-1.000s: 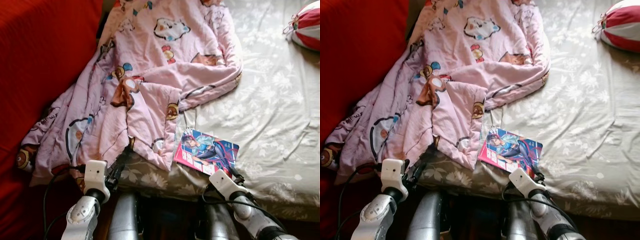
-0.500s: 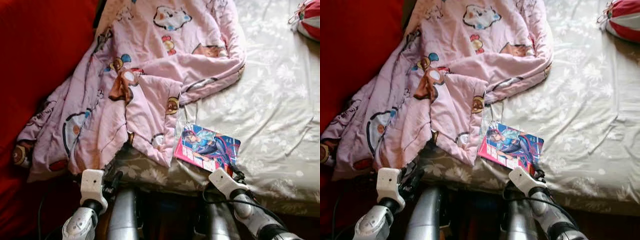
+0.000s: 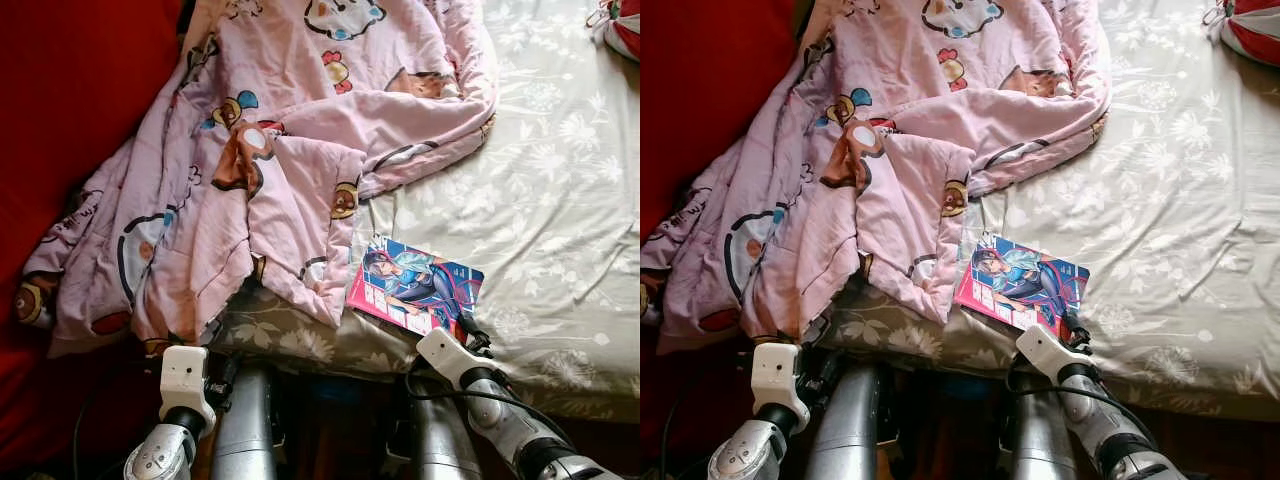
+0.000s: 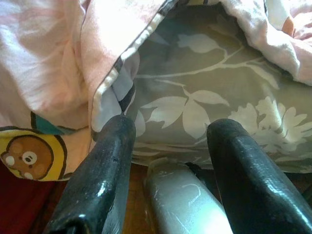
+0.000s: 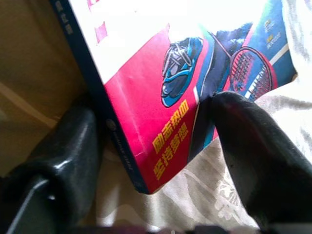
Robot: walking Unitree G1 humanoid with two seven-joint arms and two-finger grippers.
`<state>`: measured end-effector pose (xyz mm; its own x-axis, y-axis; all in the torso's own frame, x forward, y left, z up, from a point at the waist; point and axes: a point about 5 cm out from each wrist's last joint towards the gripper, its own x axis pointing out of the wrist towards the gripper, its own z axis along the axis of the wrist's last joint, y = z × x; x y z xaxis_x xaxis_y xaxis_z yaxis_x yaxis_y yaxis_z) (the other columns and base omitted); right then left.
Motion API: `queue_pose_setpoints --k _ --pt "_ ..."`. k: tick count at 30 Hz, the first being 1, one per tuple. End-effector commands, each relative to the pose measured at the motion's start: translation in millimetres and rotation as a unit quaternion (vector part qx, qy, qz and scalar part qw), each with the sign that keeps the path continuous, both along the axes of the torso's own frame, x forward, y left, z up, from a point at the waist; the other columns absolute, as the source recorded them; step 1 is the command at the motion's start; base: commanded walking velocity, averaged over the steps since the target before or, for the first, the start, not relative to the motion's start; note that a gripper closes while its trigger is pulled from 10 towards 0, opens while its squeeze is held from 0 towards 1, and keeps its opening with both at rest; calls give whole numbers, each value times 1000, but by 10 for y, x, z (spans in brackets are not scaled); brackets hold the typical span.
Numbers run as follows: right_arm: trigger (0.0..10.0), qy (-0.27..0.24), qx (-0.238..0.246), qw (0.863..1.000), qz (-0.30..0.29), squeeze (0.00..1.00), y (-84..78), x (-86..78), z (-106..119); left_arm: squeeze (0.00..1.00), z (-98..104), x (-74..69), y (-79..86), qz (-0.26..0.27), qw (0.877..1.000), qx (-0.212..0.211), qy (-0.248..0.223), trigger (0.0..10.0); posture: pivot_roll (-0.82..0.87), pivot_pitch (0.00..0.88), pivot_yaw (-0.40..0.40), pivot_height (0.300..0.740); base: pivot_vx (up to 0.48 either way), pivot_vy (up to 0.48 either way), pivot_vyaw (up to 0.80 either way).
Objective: Clean up the room
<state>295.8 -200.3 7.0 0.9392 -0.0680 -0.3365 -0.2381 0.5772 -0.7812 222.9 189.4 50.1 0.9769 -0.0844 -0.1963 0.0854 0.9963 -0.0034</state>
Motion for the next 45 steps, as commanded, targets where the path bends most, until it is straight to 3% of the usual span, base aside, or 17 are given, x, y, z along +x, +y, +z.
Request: queue_pose_setpoints --k 1,12,22,28,34,37,39,45 --pt "0 15 4 999 -31 0 -111 -29 -24 0 -97 -98 1 3 1000 -5 26 10000 180 428 14 622 0 0 0" --pt "0 33 19 999 -15 0 -53 -40 -55 0 -108 -40 -2 7 1000 -4 28 10000 170 404 9 622 0 0 0" --pt "0 72 71 995 -6 0 123 -134 -187 0 -108 58 -23 5 1000 -7 23 10000 164 377 12 622 0 0 0" --pt "0 85 118 989 -24 0 183 -135 -207 0 -108 211 -27 3 1000 -6 17 10000 155 313 15 622 0 0 0" --pt "0 92 173 979 -48 0 195 -119 -200 0 -92 355 -38 3 1000 -5 8 10000 147 257 13 622 0 0 0" --pt "0 94 211 970 -73 0 188 -122 -207 0 -74 428 -44 4 1000 -6 2 10000 141 226 12 622 0 0 0" --pt "0 92 259 957 -98 0 185 -120 -206 0 -54 500 -46 3 1000 -4 -6 10000 137 206 13 622 0 0 0" --pt "0 81 317 938 -114 0 204 -96 -179 0 -28 613 -46 3 1000 -3 -14 10000 127 163 18 622 0 0 0"
